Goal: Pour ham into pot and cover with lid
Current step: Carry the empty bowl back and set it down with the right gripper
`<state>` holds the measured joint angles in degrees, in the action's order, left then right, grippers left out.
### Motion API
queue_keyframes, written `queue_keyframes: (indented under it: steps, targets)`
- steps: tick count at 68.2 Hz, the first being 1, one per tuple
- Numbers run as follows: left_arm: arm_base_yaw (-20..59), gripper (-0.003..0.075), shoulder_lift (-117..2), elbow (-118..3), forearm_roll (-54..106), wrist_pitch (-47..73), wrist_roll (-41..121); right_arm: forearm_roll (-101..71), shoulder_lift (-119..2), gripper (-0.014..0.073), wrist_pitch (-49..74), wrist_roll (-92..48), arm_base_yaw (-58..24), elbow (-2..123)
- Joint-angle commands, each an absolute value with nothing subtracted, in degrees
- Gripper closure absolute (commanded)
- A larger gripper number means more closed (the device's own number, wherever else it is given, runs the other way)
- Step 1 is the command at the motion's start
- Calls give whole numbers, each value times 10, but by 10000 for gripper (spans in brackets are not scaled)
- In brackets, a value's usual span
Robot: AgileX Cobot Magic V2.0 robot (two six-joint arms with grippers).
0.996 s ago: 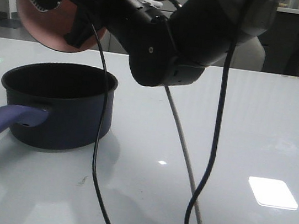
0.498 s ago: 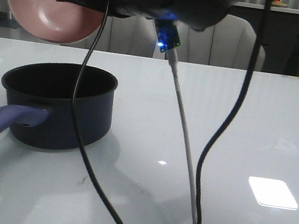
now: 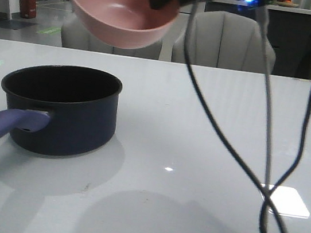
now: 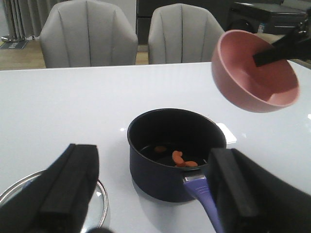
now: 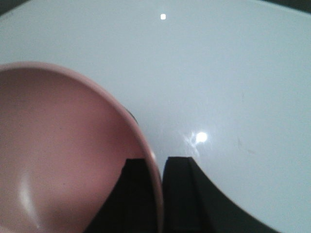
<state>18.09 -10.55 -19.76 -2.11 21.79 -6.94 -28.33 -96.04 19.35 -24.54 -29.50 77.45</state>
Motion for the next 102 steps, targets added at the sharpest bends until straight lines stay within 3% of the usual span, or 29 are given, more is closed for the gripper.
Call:
queue_keyframes:
  steps: [1,18,34,68,85,102]
  targets:
    - [185,211,-111,-214,-17,171,-68,-281,-923,460,273,-247,-241,792]
    - [185,211,-111,-214,-17,171,-68,-262,-941,460,419,-247,-143,790]
    - [185,211,-111,-214,-17,171,-68,-257,-1001,455,439,-227,-115,780]
    - [185,211,-111,-214,-17,170,-68,-256,-1066,232,398,-220,-119,779]
    - [185,211,-111,-214,-17,170,-68,-231,-1042,183,381,-220,-118,779]
    - [185,211,-111,-214,-17,170,-68,-216,-923,183,372,-220,-118,757]
